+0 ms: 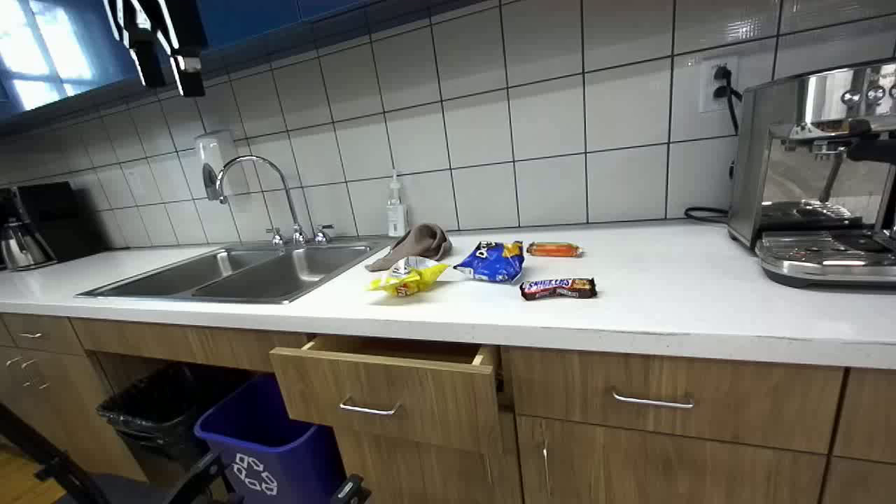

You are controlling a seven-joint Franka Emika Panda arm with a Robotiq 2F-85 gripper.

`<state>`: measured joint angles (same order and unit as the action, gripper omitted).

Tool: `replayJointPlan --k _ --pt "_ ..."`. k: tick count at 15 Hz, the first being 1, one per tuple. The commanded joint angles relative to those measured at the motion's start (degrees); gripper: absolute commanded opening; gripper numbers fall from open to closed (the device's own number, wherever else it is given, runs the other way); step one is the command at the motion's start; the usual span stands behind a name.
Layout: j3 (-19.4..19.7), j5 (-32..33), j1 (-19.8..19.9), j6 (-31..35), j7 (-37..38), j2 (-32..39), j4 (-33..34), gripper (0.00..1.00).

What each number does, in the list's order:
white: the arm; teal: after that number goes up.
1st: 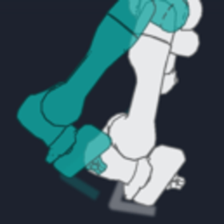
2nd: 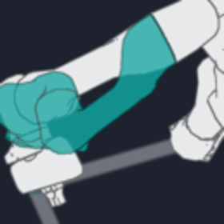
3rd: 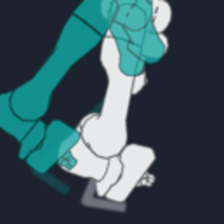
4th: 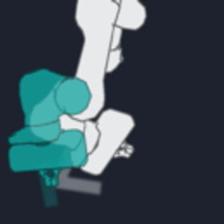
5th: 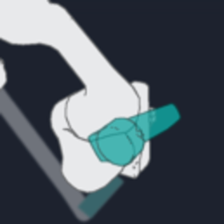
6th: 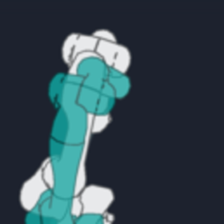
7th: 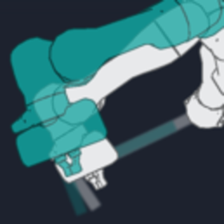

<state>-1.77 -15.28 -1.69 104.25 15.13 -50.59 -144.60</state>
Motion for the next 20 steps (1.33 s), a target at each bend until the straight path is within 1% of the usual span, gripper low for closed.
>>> replayJointPlan --k 1,11,20 --pt "-0.74 -0.68 1.14 -0.28 -0.69 0.09 0.14 1.0" --pt "-0.73 -0.68 1.14 -0.27 -0.69 0.09 0.14 1.0" --pt "-1.85 -0.51 1.09 3.5 -0.68 0.85 -1.92 1.0"
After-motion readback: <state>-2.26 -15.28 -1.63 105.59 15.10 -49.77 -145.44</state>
